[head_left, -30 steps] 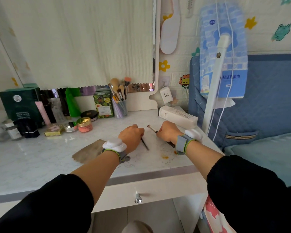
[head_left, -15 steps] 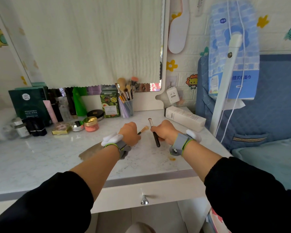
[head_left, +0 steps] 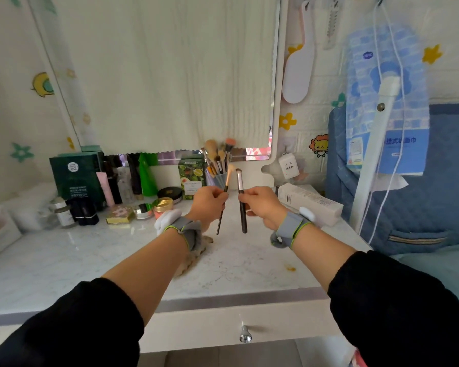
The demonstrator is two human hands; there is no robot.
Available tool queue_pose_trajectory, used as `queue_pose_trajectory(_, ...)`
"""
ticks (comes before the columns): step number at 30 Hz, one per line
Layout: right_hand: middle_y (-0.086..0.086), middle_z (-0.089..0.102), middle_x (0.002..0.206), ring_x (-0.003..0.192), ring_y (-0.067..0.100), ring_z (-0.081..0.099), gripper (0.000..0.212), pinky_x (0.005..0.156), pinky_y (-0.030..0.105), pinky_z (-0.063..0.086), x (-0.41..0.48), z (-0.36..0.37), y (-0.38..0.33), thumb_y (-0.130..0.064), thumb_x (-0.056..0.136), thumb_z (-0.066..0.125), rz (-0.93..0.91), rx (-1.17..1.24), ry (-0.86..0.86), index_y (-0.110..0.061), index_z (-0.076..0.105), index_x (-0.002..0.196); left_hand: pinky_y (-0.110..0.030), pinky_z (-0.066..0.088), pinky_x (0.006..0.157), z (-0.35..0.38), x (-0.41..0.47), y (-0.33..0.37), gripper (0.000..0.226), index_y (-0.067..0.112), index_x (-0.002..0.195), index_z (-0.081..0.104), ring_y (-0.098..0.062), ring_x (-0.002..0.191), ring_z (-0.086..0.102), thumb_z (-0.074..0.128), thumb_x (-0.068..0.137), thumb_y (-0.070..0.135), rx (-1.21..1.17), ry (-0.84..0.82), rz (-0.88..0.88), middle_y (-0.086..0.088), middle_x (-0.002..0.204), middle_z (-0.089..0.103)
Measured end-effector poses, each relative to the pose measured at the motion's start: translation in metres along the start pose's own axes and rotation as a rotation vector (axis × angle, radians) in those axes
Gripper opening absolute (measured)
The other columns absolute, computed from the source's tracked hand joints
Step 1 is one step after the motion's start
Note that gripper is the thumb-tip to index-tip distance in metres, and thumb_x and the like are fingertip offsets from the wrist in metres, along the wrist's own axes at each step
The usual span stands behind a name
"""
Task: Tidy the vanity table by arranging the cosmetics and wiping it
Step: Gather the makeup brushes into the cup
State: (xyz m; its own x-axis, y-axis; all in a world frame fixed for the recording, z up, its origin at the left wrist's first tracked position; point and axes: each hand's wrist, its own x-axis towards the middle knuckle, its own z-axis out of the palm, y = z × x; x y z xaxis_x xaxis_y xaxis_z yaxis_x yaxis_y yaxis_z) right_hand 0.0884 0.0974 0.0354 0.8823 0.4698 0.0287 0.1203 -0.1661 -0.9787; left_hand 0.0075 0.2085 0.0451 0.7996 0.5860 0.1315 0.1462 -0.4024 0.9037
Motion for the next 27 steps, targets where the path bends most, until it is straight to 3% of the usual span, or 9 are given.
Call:
queue_pose_trajectory(5, 0.009, 0.06, 0.089, 0.084, 0.023, 0.06, 0.005, 0.068, 0.03, 0.054, 0.012, 0.007, -0.021, -0.012, 0.089, 0.064, -0.092, 0.045, 0.053, -0.012, 0.058, 0.089, -0.019, 0.048, 0.045, -0.021, 0.009, 0.012, 0.009, 0.006, 0.097, 0.059, -0.017, 0.062, 0.055, 0.053, 0.096, 0.012, 0.002, 0.161, 0.141, -0.01, 0.078, 0.061)
queue_pose_trajectory(10, 0.004, 0.061, 0.083, 0.086, 0.025, 0.061, 0.01, 0.08, 0.04, 0.056, 0.031, 0.015, -0.037, -0.012, 0.09, 0.062, -0.19, 0.089, 0.101, -0.017, 0.056, 0.084, -0.038, 0.057, 0.064, -0.035, 0.033, 0.013, 0.005, 0.011, 0.093, 0.059, -0.024, 0.07, 0.061, 0.055, 0.094, 0.015, -0.039, 0.296, 0.216, -0.008, 0.078, 0.066)
queue_pose_trajectory(14, 0.001, 0.062, 0.078, 0.081, 0.021, 0.06, 0.017, 0.086, 0.048, 0.054, 0.05, 0.025, -0.045, -0.014, 0.089, 0.064, -0.249, 0.128, 0.148, -0.025, 0.056, 0.078, -0.037, 0.052, 0.077, -0.039, 0.052, 0.013, 0.01, 0.009, 0.095, 0.061, -0.025, 0.081, 0.063, 0.058, 0.092, 0.018, -0.025, 0.364, 0.273, -0.006, 0.085, 0.067)
queue_pose_trajectory(18, -0.002, 0.06, 0.077, 0.079, 0.02, 0.059, 0.015, 0.085, 0.05, 0.053, 0.069, 0.033, -0.052, -0.017, 0.088, 0.066, -0.303, 0.123, 0.211, -0.026, 0.056, 0.079, -0.03, 0.049, 0.07, -0.039, 0.07, 0.015, 0.012, 0.009, 0.098, 0.061, -0.017, 0.075, 0.061, 0.058, 0.093, 0.019, -0.036, 0.398, 0.339, -0.002, 0.085, 0.066)
queue_pose_trajectory(21, -0.002, 0.062, 0.081, 0.086, 0.025, 0.063, 0.006, 0.085, 0.049, 0.053, 0.081, 0.037, -0.051, -0.018, 0.088, 0.064, -0.326, 0.107, 0.247, -0.018, 0.059, 0.091, -0.02, 0.043, 0.066, -0.038, 0.081, 0.015, 0.011, 0.01, 0.099, 0.061, -0.007, 0.067, 0.056, 0.058, 0.094, 0.019, -0.036, 0.414, 0.368, 0.005, 0.081, 0.062)
queue_pose_trajectory(24, -0.001, 0.063, 0.082, 0.09, 0.027, 0.065, 0.013, 0.086, 0.049, 0.053, 0.093, 0.042, -0.047, -0.018, 0.087, 0.065, -0.345, 0.119, 0.262, -0.014, 0.061, 0.098, -0.023, 0.045, 0.07, -0.034, 0.091, 0.014, 0.014, 0.008, 0.1, 0.062, -0.012, 0.072, 0.057, 0.059, 0.093, 0.019, -0.028, 0.419, 0.382, 0.004, 0.083, 0.062)
queue_pose_trajectory(27, -0.004, 0.063, 0.079, 0.087, 0.026, 0.065, 0.008, 0.085, 0.049, 0.054, 0.101, 0.046, -0.042, -0.017, 0.087, 0.065, -0.363, 0.116, 0.269, -0.023, 0.06, 0.088, -0.025, 0.047, 0.071, -0.03, 0.1, 0.01, 0.013, 0.007, 0.099, 0.063, -0.015, 0.074, 0.058, 0.06, 0.093, 0.019, -0.025, 0.41, 0.379, 0.002, 0.082, 0.063)
